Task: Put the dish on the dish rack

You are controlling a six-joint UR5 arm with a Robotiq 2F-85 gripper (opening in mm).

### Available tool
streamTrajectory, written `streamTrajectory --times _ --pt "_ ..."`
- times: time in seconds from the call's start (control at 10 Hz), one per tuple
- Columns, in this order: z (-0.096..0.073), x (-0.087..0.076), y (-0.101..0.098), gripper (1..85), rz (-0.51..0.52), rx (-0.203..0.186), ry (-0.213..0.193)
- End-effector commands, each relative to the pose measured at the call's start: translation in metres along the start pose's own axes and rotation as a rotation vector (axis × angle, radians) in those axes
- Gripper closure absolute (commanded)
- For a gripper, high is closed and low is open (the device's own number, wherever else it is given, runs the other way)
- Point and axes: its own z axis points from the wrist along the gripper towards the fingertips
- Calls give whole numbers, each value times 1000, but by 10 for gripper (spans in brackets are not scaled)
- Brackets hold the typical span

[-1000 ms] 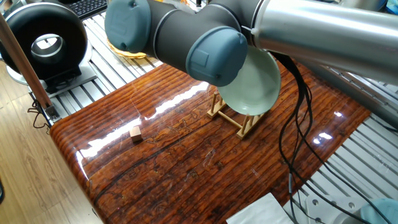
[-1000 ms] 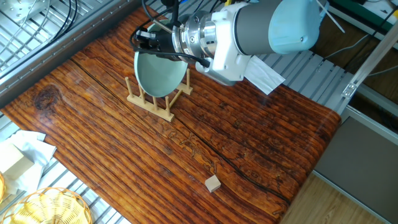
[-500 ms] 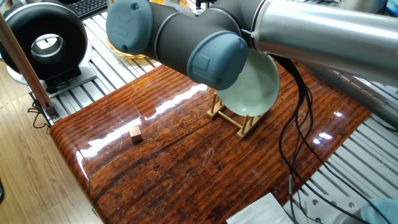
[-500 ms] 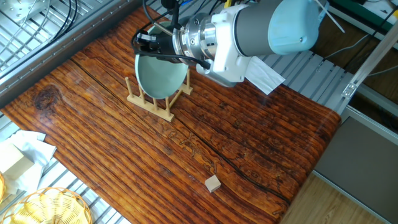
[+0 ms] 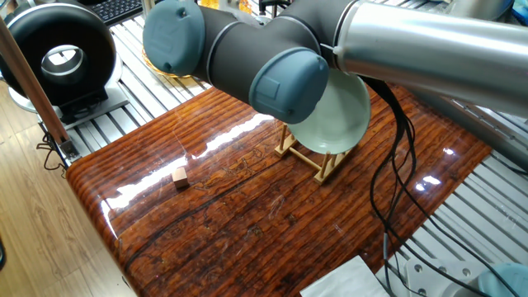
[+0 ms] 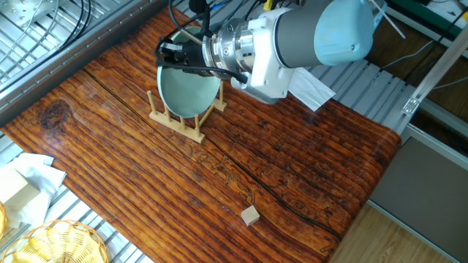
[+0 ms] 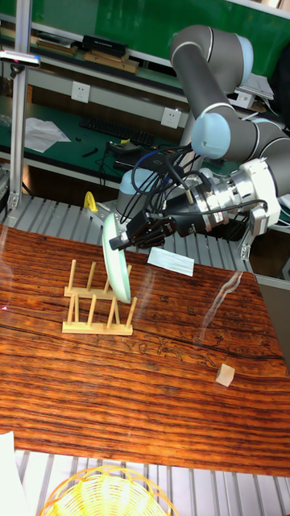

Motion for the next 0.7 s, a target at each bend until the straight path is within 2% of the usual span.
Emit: streamTrajectory --times 0.0,0.2,0.4,0.6 --pt "1 1 3 847 -4 -14 5" --pt "1 5 5 847 -6 -23 21" --pt "1 15 0 847 -32 -20 64" --pt "0 18 1 847 -34 -26 73"
